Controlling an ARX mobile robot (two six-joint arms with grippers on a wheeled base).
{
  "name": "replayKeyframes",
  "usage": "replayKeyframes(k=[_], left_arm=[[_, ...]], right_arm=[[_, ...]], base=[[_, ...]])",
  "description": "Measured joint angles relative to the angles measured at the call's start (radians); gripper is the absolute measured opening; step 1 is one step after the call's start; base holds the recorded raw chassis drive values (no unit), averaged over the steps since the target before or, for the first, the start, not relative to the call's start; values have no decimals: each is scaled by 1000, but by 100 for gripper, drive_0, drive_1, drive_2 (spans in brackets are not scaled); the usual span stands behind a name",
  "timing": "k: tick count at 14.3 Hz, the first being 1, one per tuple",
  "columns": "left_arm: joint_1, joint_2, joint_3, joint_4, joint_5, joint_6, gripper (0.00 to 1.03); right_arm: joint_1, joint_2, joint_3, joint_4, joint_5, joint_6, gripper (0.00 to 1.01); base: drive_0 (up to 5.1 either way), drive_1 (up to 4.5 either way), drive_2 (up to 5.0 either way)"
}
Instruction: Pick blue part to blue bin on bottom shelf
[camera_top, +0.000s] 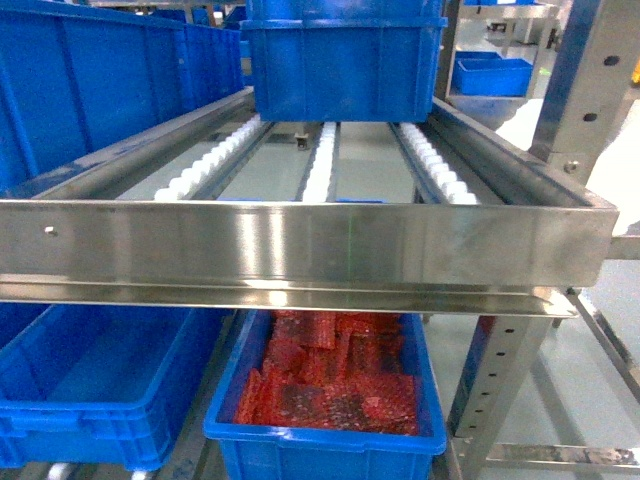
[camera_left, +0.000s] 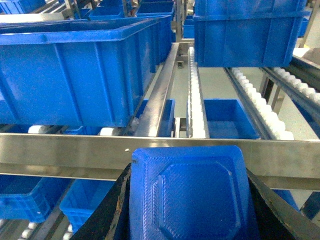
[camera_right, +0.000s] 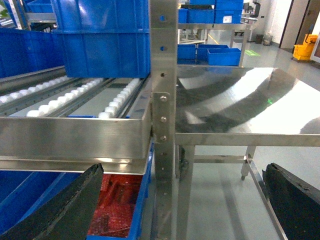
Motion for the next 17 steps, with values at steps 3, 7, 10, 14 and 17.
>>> replayKeyframes(k=[3,7,10,14,17], left_arm=[[0,0,0,0,0,0,43],[0,0,0,0,0,0,43],[2,-5,0,3,-5,-3,43],[1,-2,0,0,-3,-6,43],[0,-2,0,0,-1,-6,43]], right_arm=[[0,0,0,0,0,0,98],[0,0,0,3,0,0,98],[0,0,0,-1,-3,0,98],[0,0,0,1,-3,0,98],[0,0,0,2,-3,0,98]], base=[[-503,243,243],[-496,249,249],[-11,-11,-11],[-10,-10,-10],[0,0,0]])
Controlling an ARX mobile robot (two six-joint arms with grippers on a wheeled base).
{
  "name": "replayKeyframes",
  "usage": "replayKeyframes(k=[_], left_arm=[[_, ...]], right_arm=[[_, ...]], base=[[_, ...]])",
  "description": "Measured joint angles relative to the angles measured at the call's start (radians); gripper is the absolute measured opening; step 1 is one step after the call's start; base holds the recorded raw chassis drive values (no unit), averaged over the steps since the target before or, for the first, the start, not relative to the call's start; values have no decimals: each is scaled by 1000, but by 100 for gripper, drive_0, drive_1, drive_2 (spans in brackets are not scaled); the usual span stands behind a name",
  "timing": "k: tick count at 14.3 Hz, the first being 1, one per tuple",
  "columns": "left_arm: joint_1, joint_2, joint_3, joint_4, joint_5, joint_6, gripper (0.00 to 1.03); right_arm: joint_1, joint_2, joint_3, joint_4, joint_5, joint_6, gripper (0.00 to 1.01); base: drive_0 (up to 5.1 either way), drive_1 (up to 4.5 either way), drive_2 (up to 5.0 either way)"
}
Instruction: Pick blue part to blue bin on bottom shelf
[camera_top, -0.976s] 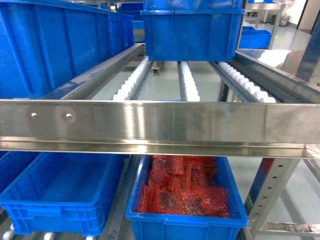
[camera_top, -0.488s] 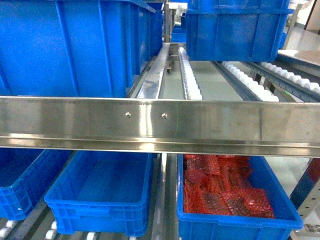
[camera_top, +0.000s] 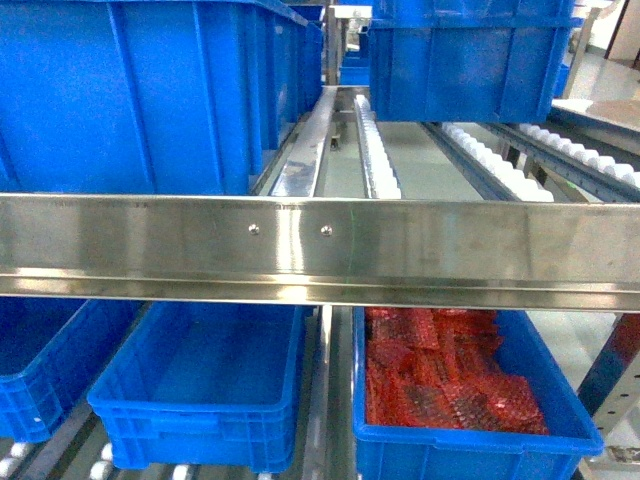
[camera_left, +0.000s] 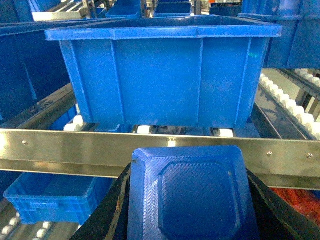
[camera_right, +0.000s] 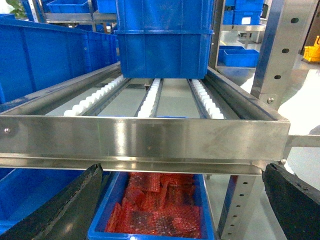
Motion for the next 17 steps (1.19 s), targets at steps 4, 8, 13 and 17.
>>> replayKeyframes(k=[4,8,13,17], left_arm=[[0,0,0,0,0,0,43],[0,0,0,5,0,0,43],[0,0,0,1,0,0,43],[0,0,0,0,0,0,43]], right_arm=[[0,0,0,0,0,0,98],[0,0,0,3,0,0,98],[0,0,0,0,3,0,98],[0,0,0,0,3,0,98]], base=[[0,0,0],[0,0,0],[0,0,0],[0,0,0]])
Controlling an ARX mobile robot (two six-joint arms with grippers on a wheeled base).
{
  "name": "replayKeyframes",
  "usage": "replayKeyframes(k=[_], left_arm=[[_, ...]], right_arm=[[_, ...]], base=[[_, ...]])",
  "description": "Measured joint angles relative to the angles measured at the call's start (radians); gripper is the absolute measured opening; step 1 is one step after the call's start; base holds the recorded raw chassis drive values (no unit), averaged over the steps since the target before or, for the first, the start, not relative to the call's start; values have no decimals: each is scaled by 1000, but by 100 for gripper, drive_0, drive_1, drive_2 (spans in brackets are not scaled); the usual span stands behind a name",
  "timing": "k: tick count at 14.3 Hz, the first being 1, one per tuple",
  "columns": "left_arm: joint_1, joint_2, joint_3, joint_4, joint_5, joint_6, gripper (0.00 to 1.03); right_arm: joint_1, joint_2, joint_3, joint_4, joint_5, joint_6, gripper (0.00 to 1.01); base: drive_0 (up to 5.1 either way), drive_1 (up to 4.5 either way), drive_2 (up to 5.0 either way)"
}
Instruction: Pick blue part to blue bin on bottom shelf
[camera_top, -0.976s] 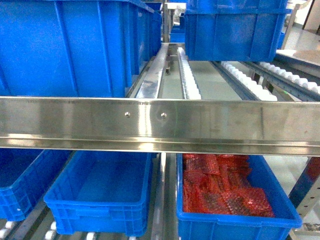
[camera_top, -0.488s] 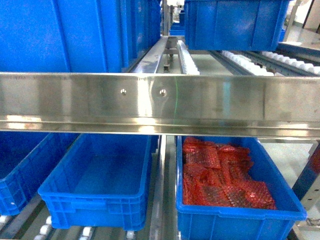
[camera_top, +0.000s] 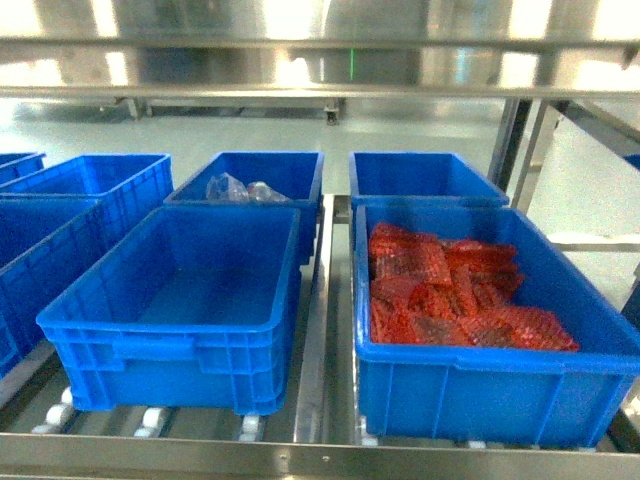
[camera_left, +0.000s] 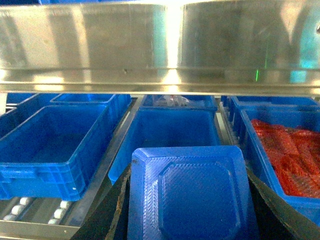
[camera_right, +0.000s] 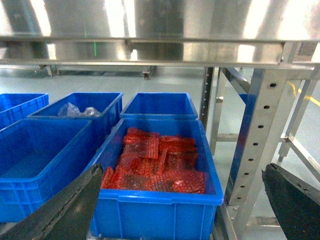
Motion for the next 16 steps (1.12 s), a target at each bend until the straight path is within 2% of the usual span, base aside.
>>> replayKeyframes(k=[16], left_arm=[[0,1,-2,-1,0,0,43]], right_arm=[[0,0,0,-1,0,0,98]], base=[[0,0,0]])
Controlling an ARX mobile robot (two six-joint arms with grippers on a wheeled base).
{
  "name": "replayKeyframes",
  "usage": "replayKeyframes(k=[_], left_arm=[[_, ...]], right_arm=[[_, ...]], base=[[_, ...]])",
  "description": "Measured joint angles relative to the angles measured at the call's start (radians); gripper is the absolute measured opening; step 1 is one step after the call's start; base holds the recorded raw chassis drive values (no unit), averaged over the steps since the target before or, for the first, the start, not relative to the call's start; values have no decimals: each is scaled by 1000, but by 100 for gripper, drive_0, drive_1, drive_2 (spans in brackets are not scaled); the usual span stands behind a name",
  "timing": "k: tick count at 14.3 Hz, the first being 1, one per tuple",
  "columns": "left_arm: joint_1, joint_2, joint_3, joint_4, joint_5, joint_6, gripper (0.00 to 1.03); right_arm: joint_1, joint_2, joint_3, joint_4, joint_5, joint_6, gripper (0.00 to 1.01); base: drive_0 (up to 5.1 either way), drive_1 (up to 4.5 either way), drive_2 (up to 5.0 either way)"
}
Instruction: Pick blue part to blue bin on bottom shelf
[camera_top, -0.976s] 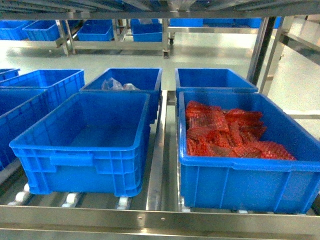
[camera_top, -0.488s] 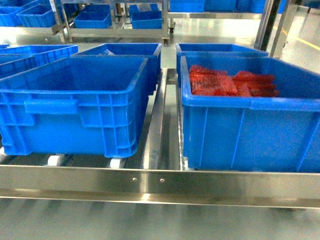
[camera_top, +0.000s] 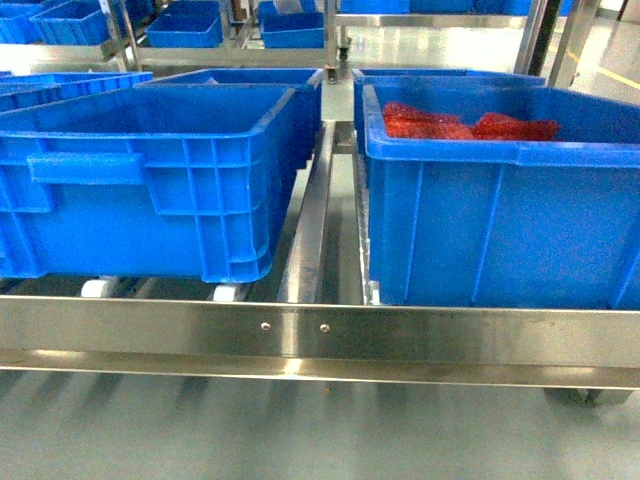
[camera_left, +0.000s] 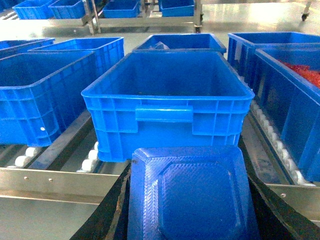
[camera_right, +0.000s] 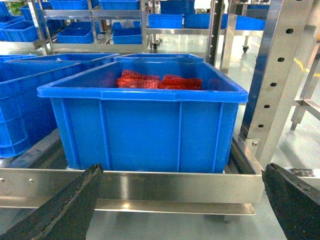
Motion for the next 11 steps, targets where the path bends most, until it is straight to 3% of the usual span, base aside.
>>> replayKeyframes(k=[2,11], left_arm=[[0,0,0,0,0,0,43],[0,-2,0,-1,0,0,43]], right_arm=[[0,0,0,0,0,0,98],[0,0,0,2,0,0,98]], base=[[0,0,0],[-5,403,-413]])
